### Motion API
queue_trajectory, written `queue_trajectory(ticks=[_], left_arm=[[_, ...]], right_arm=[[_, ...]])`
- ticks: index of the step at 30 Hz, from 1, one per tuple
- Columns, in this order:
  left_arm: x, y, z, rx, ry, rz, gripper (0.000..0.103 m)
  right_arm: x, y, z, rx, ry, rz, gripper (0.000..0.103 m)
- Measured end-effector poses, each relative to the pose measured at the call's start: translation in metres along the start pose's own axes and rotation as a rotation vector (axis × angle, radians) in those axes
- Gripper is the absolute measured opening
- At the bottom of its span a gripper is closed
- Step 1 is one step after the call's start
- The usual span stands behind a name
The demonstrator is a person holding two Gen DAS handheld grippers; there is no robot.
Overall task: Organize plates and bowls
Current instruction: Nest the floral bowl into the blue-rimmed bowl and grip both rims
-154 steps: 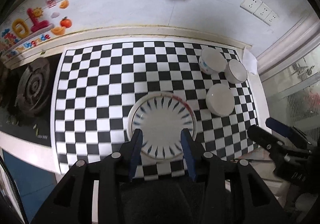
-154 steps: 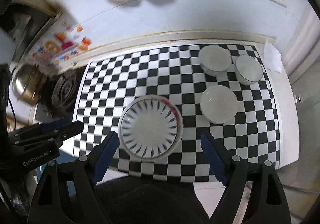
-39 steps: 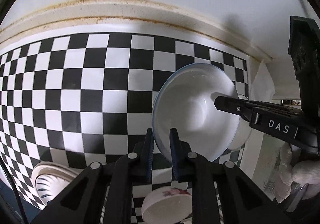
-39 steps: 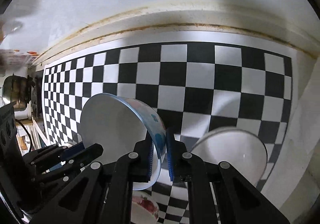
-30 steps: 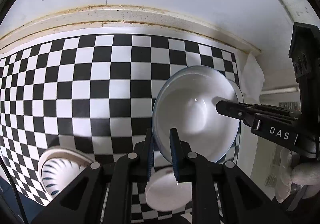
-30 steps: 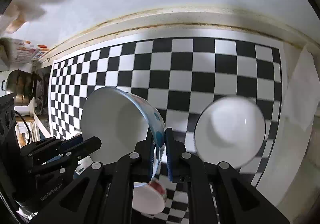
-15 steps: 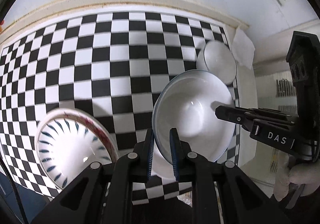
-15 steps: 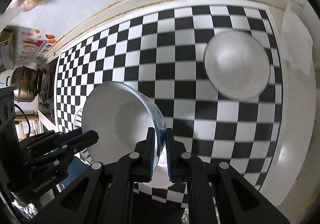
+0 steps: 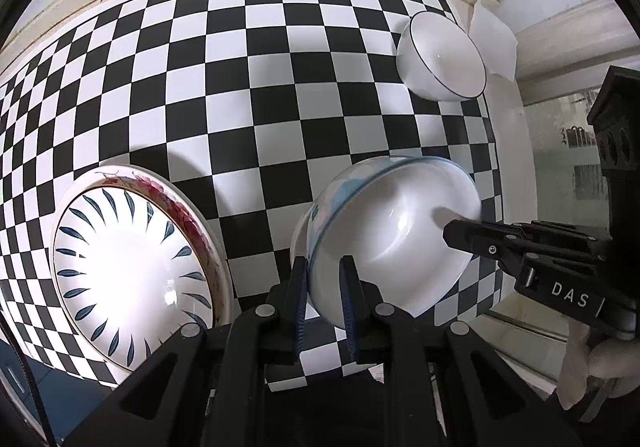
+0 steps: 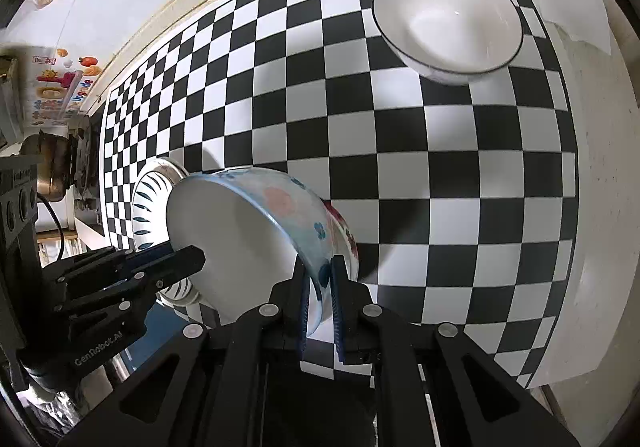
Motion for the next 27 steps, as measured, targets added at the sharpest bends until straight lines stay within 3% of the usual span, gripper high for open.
queue_trajectory(ticks=[27], left_arm=[[-0.033, 0.006, -0.009, 0.030, -0.035, -0.058, 0.014]], right_arm=[[-0.027, 0.003, -0.006, 0.018, 0.039, -0.057, 0.012]])
Point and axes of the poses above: each gripper's, at about its wrist camera, not at the fingertips, and x roughly against the way its jaws point, z to its right, y to its underside, the point moved 4 cm from there along -x, roughly the way its jaws point, and after that the axes turned 1 degree about -z, right-handed, at the moved point
